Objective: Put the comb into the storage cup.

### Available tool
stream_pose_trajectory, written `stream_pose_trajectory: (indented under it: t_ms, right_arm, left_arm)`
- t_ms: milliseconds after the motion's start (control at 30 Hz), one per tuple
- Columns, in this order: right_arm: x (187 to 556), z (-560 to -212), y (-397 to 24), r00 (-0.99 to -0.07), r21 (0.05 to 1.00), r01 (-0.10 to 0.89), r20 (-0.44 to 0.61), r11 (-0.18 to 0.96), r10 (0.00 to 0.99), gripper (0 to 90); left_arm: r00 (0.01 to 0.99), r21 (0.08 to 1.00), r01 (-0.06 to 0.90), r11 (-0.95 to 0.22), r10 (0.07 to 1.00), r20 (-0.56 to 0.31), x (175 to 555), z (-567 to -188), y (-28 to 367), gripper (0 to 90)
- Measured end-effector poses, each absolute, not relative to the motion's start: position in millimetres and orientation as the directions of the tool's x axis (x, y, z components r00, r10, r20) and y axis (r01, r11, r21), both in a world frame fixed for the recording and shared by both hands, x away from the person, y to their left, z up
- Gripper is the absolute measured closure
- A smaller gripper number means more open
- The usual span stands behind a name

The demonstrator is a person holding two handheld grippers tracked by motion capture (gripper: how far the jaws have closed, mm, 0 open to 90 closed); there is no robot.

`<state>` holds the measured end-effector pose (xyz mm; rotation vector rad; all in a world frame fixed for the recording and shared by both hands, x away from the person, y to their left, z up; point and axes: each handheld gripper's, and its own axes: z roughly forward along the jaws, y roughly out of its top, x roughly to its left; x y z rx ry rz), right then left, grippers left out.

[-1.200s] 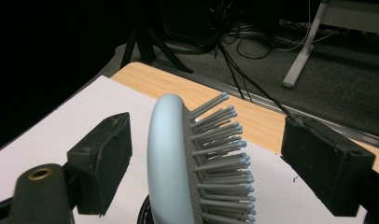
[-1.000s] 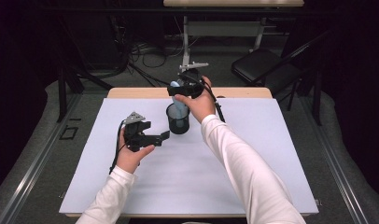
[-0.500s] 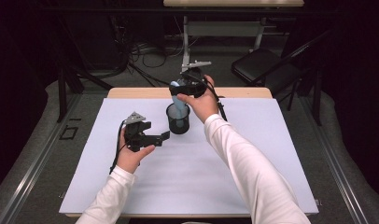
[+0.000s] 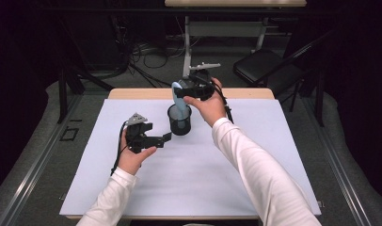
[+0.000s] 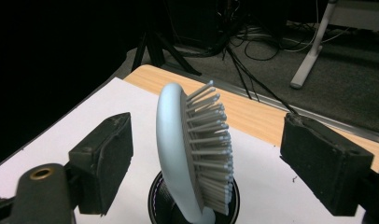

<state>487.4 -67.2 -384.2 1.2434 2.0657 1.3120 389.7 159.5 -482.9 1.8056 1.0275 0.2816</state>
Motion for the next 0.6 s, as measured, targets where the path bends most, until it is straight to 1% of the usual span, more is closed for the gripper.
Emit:
stream_pose_trajectory:
  t_ms: [167, 267, 400, 433, 533, 600]
  right_arm:
    - [482.3, -382.5, -73.2, -0.539, 0.863, 0.478, 0.142, 0.162, 0.831, 15.7]
    - [480.0, -380.2, -77.3, -0.543, 0.863, 0.472, 0.124, 0.179, 0.831, 14.6]
    - [475.8, -379.0, -83.4, -0.542, 0.874, 0.458, 0.128, 0.164, 0.831, 14.0]
    - [474.9, -379.0, -84.9, -0.543, 0.874, 0.457, 0.129, 0.163, 0.83, 12.8]
    - [473.5, -380.0, -89.2, -0.546, 0.876, 0.454, 0.13, 0.162, 0.827, 5.2]
    - [471.8, -379.9, -91.6, -0.551, 0.876, 0.453, 0.126, 0.168, 0.825, 4.6]
  left_arm:
    - [0.611, 0.845, 0.517, -0.139, 0.751, -0.25, 389.8, -482.5, 160.6, 3.8]
    - [0.609, 0.846, 0.517, -0.133, 0.752, -0.254, 390.0, -482.0, 161.8, 3.8]
    - [0.607, 0.847, 0.515, -0.129, 0.753, -0.254, 389.9, -481.3, 162.7, 3.8]
    - [0.606, 0.847, 0.515, -0.129, 0.754, -0.254, 389.8, -481.2, 162.8, 3.8]
    - [0.606, 0.847, 0.515, -0.13, 0.755, -0.253, 389.7, -480.9, 163.1, 4.0]
    - [0.606, 0.848, 0.514, -0.13, 0.754, -0.252, 389.5, -480.4, 163.2, 4.0]
